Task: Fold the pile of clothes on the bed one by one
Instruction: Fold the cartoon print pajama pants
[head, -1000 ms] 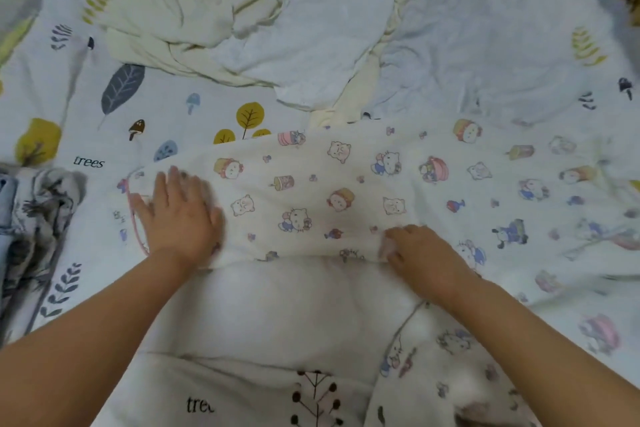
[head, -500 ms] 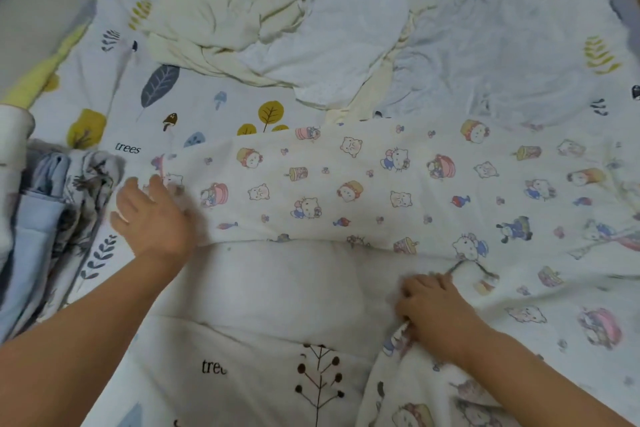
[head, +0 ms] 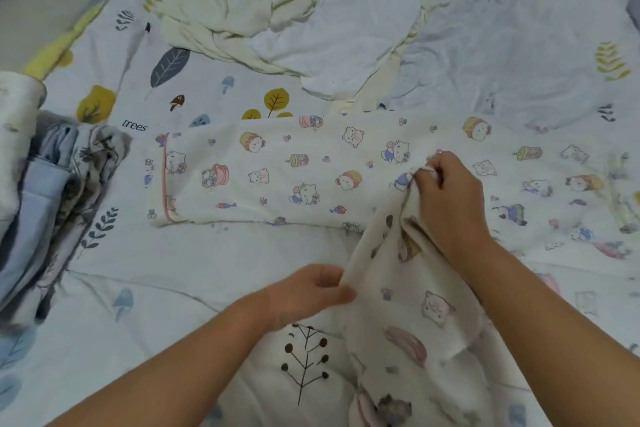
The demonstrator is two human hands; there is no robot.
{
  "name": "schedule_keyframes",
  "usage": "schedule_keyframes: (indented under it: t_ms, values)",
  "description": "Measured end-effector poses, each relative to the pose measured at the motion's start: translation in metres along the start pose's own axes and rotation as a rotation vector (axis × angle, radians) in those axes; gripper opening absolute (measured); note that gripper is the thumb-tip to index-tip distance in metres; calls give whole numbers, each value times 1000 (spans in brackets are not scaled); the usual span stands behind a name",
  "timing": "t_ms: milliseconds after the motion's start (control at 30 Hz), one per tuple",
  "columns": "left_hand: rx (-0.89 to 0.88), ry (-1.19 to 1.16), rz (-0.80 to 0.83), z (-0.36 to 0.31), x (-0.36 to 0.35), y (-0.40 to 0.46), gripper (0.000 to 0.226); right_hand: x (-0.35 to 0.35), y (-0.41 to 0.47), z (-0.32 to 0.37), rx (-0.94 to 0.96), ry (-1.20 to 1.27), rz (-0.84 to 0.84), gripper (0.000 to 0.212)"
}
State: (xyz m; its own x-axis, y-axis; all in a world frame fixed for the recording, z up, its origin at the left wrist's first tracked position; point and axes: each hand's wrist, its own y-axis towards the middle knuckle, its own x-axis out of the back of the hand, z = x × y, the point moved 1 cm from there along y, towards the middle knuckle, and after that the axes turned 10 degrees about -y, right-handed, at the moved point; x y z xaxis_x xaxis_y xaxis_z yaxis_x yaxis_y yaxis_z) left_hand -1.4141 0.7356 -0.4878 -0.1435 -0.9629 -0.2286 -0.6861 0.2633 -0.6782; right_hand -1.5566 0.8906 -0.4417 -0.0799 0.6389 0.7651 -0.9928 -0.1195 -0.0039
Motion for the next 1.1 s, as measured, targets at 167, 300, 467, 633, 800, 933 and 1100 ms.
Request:
schedule_keyframes:
  t_ms: [167,300,467,633,800,933,1100]
  values:
    - [36,-267,-17,-8,36,-26,33,16,6,-24,-75,-71,3,19]
    - [190,-105,171,-30,98,-59,32,13,5,-31,-92,-116,40,21]
    - [63,795,-800,-24,144,-50,20,-6,-1,-24,-110,-362,46,19]
    - [54,567,-1161,23,152,-53,47,-24,-46,-13,256,-579,-39,48]
    - [355,173,-1143,64,142,-70,38,-62,-110,-12,626,-751,358,77]
    - [13,-371,-969,55,144,-87,12,-79,-123,-8,601,-897,489,44]
    - [11,-53,-1113,41,173,-115,10,-89,-148,21,524,-650,578,49]
